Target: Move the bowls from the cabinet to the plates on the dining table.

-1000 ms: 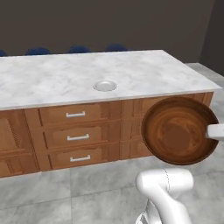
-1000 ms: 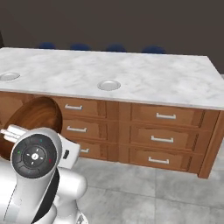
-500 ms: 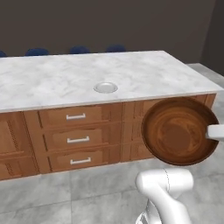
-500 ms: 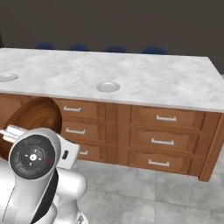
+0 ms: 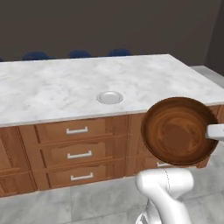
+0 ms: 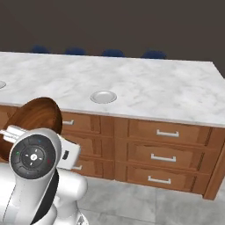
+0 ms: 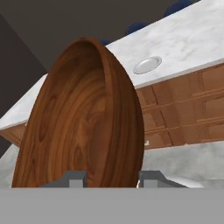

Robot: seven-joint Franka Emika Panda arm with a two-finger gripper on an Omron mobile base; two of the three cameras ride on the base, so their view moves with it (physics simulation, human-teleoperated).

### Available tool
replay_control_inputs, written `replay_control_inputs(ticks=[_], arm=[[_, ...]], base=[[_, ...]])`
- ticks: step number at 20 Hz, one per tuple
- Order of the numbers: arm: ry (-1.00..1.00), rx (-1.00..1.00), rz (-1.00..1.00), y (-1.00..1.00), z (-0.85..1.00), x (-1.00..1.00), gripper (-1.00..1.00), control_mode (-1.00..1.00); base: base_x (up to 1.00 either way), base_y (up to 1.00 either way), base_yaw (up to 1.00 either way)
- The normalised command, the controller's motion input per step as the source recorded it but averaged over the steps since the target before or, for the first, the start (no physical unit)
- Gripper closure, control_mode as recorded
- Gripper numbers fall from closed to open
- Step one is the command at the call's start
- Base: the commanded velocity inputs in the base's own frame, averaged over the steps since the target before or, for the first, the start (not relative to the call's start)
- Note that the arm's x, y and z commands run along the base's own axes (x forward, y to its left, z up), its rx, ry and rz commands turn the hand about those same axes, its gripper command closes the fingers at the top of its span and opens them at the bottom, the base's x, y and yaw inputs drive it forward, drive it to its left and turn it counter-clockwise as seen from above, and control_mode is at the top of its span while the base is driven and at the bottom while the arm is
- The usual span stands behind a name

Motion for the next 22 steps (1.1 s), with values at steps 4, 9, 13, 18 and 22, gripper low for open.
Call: replay_control_inputs(ticks=[4, 9, 13, 18, 22], arm=[[0.00, 0.00, 0.00, 0.00, 0.00, 0.00, 1.00, 1.00], [0.00, 0.00, 0.00, 0.00, 0.00, 0.00, 1.00, 1.00], [0.00, 0.00, 0.00, 0.00, 0.00, 0.00, 1.00, 1.00], [0.00, 0.00, 0.00, 0.00, 0.00, 0.00, 1.00, 1.00], [0.00, 0.00, 0.00, 0.00, 0.00, 0.00, 1.00, 1.00]], base=[[0.68, -0.02, 0.00], [0.67, -0.02, 0.00], [0.68, -0.03, 0.00], [0.69, -0.02, 0.00], [0.68, -0.01, 0.00]])
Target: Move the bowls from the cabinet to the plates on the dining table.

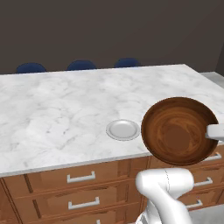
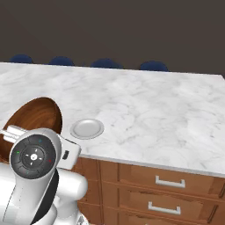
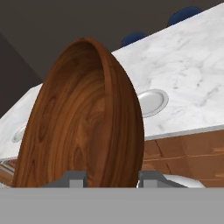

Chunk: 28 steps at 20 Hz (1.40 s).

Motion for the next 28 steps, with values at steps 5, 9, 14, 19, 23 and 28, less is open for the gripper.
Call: replay_control_inputs(ticks=[5, 9, 14, 19, 23, 28], arm=[[0.00, 0.00, 0.00, 0.00, 0.00, 0.00, 1.00, 1.00], [0.00, 0.00, 0.00, 0.00, 0.00, 0.00, 1.00, 1.00], [0.00, 0.00, 0.00, 0.00, 0.00, 0.00, 1.00, -1.00], [0.02, 0.00, 0.00, 0.00, -0.13, 0.14, 1.00, -1.00], [0.06, 0.05, 0.03, -0.06, -0.36, 0.29, 1.00, -1.00], [0.05, 0.09, 0.07, -0.15, -0.38, 0.23, 1.00, -1.00]], base=[[0.65, -0.01, 0.00], [0.40, 0.00, 0.00], [0.00, 0.00, 0.00], [0.00, 0.00, 0.00], [0.00, 0.00, 0.00], [0.00, 0.00, 0.00]])
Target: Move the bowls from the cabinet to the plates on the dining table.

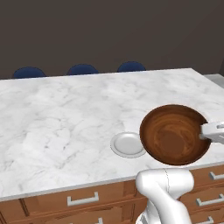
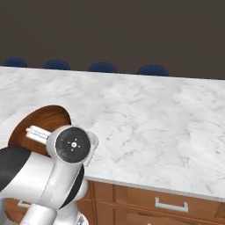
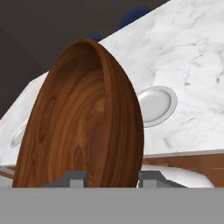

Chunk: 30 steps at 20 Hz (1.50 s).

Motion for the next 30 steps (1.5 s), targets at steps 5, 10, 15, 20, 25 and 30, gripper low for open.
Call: replay_control_inputs(ticks=[5, 10, 15, 20, 25, 30], arm=[[0.06, 0.10, 0.05, -0.06, -0.33, 0.35, 1.00, -1.00], [0.05, 0.09, 0.00, 0.00, -0.17, 0.54, 1.00, -1.00], [0.06, 0.08, 0.00, 0.00, -0.13, 0.58, 1.00, -1.00], [0.07, 0.06, 0.00, 0.00, -0.15, 0.54, 1.00, -1.00], [0.08, 0.03, 0.00, 0.00, -0.25, 0.47, 1.00, -1.00], [0.08, 0.00, 0.00, 0.02, -0.37, 0.39, 1.00, -1.00]], base=[[0.00, 0.00, 0.00], [0.00, 0.00, 0.00], [0.00, 0.00, 0.00], [0.00, 0.00, 0.00], [0.00, 0.00, 0.00], [0.00, 0.00, 0.00]])
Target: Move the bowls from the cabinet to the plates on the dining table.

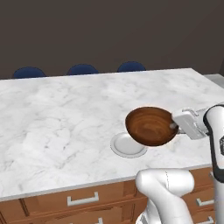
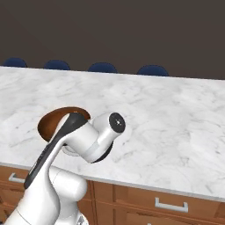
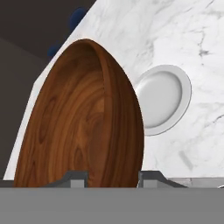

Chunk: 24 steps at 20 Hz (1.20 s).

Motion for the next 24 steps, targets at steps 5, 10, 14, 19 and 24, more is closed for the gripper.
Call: replay_control_inputs(ticks=[5, 10, 14, 19, 24], arm=[[0.02, 0.00, 0.00, 0.02, -0.38, 0.35, 1.00, -1.00], [0.00, 0.00, 0.00, 0.08, -0.34, 0.34, 1.00, -1.00], [0.00, 0.00, 0.00, 0.14, -0.27, 0.32, 1.00, -1.00], [0.00, 0.00, 0.00, 0.06, -0.27, 0.21, 1.00, -1.00], [0.00, 0.00, 0.00, 0.00, -0.22, 0.07, 1.00, -1.00]], base=[[0.00, 0.00, 0.00], [0.00, 0.00, 0.00], [0.00, 0.00, 0.00], [0.00, 0.00, 0.00], [0.00, 0.00, 0.00]])
